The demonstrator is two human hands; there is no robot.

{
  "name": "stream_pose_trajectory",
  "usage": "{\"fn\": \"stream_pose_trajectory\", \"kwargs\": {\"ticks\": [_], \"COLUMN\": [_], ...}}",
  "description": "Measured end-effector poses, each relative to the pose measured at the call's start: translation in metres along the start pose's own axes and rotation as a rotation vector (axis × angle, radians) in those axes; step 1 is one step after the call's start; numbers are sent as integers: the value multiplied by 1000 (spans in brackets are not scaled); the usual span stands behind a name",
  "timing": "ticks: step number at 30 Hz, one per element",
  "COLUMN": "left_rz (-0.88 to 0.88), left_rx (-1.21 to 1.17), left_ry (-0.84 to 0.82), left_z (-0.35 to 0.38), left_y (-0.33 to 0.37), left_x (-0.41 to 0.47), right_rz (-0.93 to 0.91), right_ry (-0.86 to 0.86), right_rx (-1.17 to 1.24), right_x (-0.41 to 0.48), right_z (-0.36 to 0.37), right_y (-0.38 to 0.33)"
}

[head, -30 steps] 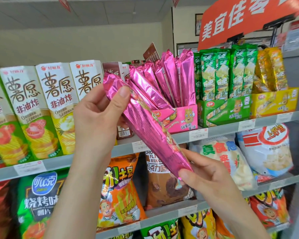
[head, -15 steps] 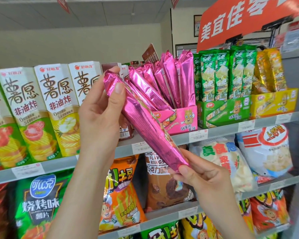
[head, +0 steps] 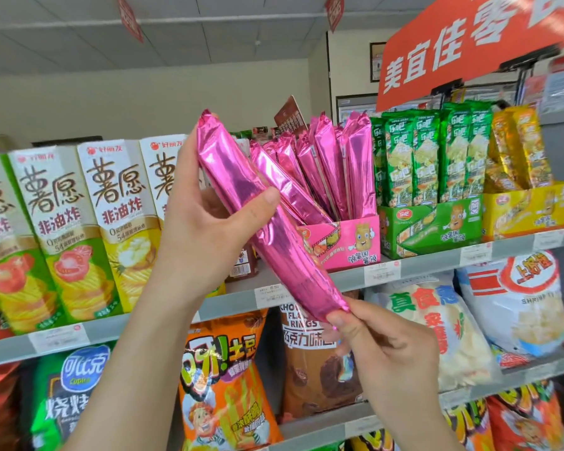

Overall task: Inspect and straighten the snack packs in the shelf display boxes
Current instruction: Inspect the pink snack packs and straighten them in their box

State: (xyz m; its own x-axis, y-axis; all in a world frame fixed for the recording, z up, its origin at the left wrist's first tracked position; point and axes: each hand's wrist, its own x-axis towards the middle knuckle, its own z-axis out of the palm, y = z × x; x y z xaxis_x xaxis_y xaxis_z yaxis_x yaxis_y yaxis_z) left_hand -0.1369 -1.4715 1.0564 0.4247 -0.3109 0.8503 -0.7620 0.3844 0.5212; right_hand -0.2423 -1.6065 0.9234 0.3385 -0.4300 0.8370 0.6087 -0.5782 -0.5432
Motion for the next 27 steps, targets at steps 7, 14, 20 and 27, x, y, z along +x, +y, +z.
{"fn": "stream_pose_trajectory", "kwargs": {"ticks": [7, 14, 20, 27], "left_rz": [197, 362, 420, 413], "left_rx": [213, 309, 400, 452], "left_ry": [216, 364, 403, 474], "left_z": [-3, -8, -6, -6], "left_y": [10, 12, 1, -11], "left_x": [20, 46, 59, 69], "right_rz": [-183, -279, -133, -150], "right_ry": [-245, -314, -575, -472], "right_rx": [-381, -709, -1131, -1168], "right_x": [33, 149, 182, 177], "right_z": [0, 10, 59, 49], "right_y": [5, -26, -3, 1]}}
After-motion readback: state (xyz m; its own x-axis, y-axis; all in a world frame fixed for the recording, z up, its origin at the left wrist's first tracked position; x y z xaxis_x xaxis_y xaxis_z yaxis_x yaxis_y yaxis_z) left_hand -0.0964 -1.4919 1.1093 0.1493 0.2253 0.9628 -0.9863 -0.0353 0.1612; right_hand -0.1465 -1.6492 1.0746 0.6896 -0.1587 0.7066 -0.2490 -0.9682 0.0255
